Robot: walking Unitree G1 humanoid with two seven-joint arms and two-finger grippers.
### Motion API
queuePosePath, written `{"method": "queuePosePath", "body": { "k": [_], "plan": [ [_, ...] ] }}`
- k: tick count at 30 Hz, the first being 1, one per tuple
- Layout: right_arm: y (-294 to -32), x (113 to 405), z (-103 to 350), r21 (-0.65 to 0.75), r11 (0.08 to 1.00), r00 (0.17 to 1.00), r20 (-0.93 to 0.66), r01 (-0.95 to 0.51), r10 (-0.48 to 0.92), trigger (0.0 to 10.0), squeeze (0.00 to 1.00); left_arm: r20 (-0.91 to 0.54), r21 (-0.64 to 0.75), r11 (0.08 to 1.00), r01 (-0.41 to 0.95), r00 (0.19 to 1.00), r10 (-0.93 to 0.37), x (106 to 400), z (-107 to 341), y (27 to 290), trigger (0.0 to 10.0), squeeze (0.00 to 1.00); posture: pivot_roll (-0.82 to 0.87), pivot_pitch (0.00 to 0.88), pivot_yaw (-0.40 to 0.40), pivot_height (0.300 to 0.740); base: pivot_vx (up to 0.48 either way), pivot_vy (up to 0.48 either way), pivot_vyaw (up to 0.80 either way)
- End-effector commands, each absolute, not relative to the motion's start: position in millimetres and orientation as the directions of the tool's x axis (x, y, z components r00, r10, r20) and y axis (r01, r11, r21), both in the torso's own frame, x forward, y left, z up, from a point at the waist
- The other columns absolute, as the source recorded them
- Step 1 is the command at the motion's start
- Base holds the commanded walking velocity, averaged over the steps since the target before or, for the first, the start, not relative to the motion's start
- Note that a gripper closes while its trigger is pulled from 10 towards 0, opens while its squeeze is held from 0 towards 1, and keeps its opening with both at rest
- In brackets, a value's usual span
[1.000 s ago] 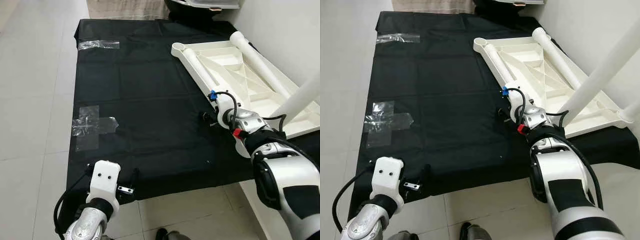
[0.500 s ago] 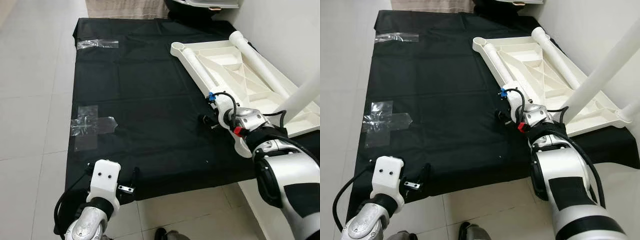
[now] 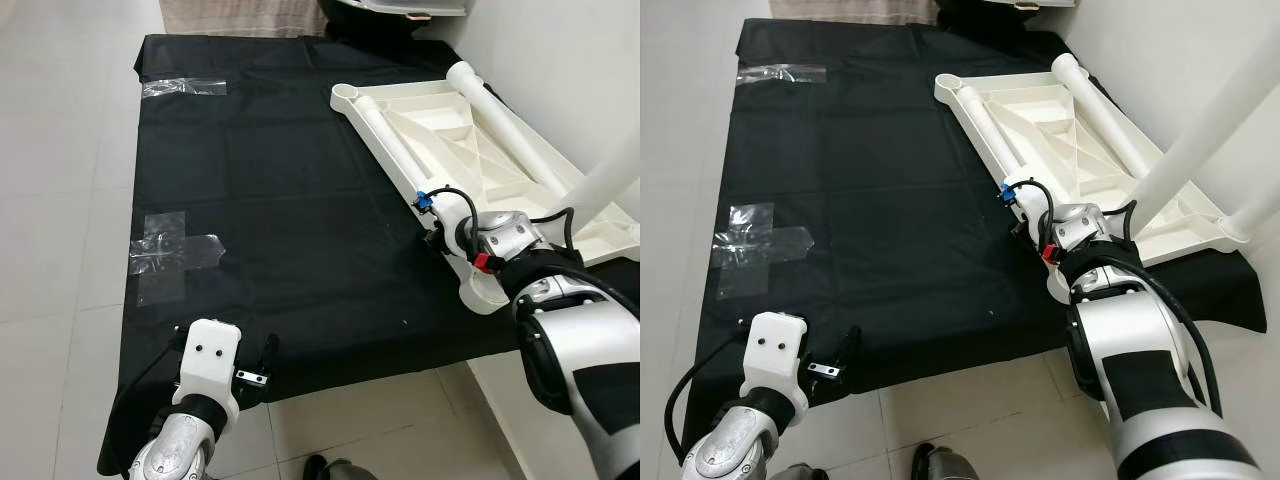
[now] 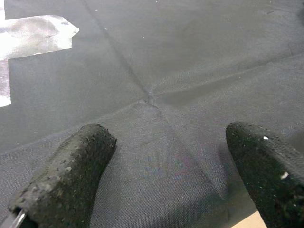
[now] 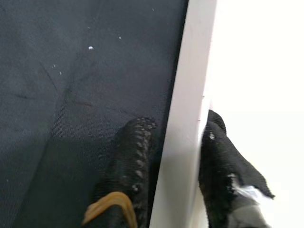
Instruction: Building children table
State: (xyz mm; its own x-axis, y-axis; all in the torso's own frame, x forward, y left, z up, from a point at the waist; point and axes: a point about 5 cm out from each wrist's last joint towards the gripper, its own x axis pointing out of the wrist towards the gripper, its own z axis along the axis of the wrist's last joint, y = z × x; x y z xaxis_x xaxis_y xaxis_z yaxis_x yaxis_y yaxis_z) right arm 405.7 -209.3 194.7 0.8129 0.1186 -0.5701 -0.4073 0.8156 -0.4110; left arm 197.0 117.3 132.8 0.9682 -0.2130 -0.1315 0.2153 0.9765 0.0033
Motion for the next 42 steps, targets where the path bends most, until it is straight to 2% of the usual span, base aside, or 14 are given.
{"method": "queuePosePath", "body": {
  "k": [1,4,8,9,10,15,18,20,22,27,33,37,38,42],
  "plan": [
    [-192,402,181,-0.306,0.785,0.736,-0.625,-0.539,0.261,0.0,0.00,-0.177,-0.016,0.975,0.222,0.959,-0.221,194,125,115,10.0,0.00,0.10,0.216,-0.162,0.740,0.000,0.000,0.00],
    [-189,403,186,-0.311,0.761,0.732,-0.614,-0.569,0.295,0.0,0.00,-0.176,-0.016,0.975,0.224,0.959,-0.223,194,126,115,10.0,0.00,0.10,0.216,-0.162,0.740,0.000,0.000,0.00],
    [-181,399,188,-0.263,0.643,0.634,-0.626,-0.719,0.453,0.0,0.00,-0.178,-0.016,0.974,0.224,0.958,-0.224,195,125,115,10.0,0.00,0.09,0.215,-0.159,0.740,0.000,0.000,0.00],
    [-180,392,187,-0.229,0.528,0.534,-0.646,-0.818,0.546,0.0,0.00,-0.177,-0.015,0.974,0.226,0.958,-0.225,196,125,115,10.0,0.00,0.09,0.213,-0.157,0.740,0.000,0.000,0.00],
    [-180,392,187,-0.229,0.528,0.534,-0.646,-0.818,0.546,0.0,0.00,-0.177,-0.015,0.974,0.226,0.958,-0.225,196,125,115,10.0,0.00,0.09,0.213,-0.157,0.740,0.000,0.000,0.00],
    [-188,377,182,-0.134,0.310,0.312,-0.693,-0.941,0.650,0.0,0.00,-0.177,-0.010,0.973,0.229,0.958,-0.228,198,124,116,10.0,0.00,0.09,0.207,-0.149,0.740,0.000,0.000,0.00],
    [-191,375,181,-0.151,0.280,0.300,-0.718,-0.948,0.628,0.0,0.00,-0.178,-0.008,0.973,0.230,0.957,-0.228,198,124,116,10.0,0.00,0.09,0.207,-0.149,0.740,0.000,0.000,0.00],
    [-197,378,178,-0.343,0.185,0.389,-0.781,-0.921,0.488,0.0,0.00,-0.179,-0.004,0.974,0.227,0.958,-0.224,198,124,117,10.0,0.00,0.10,0.204,-0.145,0.740,0.000,0.000,0.00],
    [-198,378,178,-0.368,0.164,0.401,-0.786,-0.915,0.470,0.0,0.00,-0.181,-0.003,0.974,0.227,0.958,-0.224,198,124,117,10.0,0.00,0.10,0.204,-0.145,0.740,0.000,0.000,0.00],
    [-208,388,194,-0.578,0.019,0.557,-0.778,-0.816,0.291,0.0,0.00,-0.176,-0.003,0.974,0.224,0.959,-0.222,199,124,117,10.0,0.00,0.10,0.199,-0.147,0.740,0.000,0.000,0.00],
    [-228,384,199,-0.558,-0.065,0.542,-0.823,-0.827,0.173,0.0,0.00,-0.176,-0.003,0.975,0.223,0.959,-0.220,200,124,117,10.0,0.00,0.10,0.195,-0.152,0.740,0.000,0.000,0.00],
    [-246,375,196,-0.464,-0.140,0.454,-0.885,-0.875,0.100,0.0,0.00,-0.175,-0.004,0.975,0.220,0.960,-0.218,200,124,117,10.0,0.00,0.09,0.196,-0.151,0.740,0.000,0.000,0.00],
    [-254,370,193,-0.421,-0.211,0.423,-0.905,-0.882,0.038,0.0,0.00,-0.176,-0.005,0.975,0.221,0.960,-0.218,200,124,117,10.0,0.00,0.09,0.195,-0.152,0.740,0.000,0.000,0.00],
    [-257,367,190,-0.393,-0.248,0.401,-0.916,-0.885,0.019,0.0,0.00,-0.177,-0.006,0.975,0.222,0.959,-0.219,200,123,116,10.0,0.00,0.09,0.190,-0.151,0.740,0.000,0.000,0.00]
  ]
}}
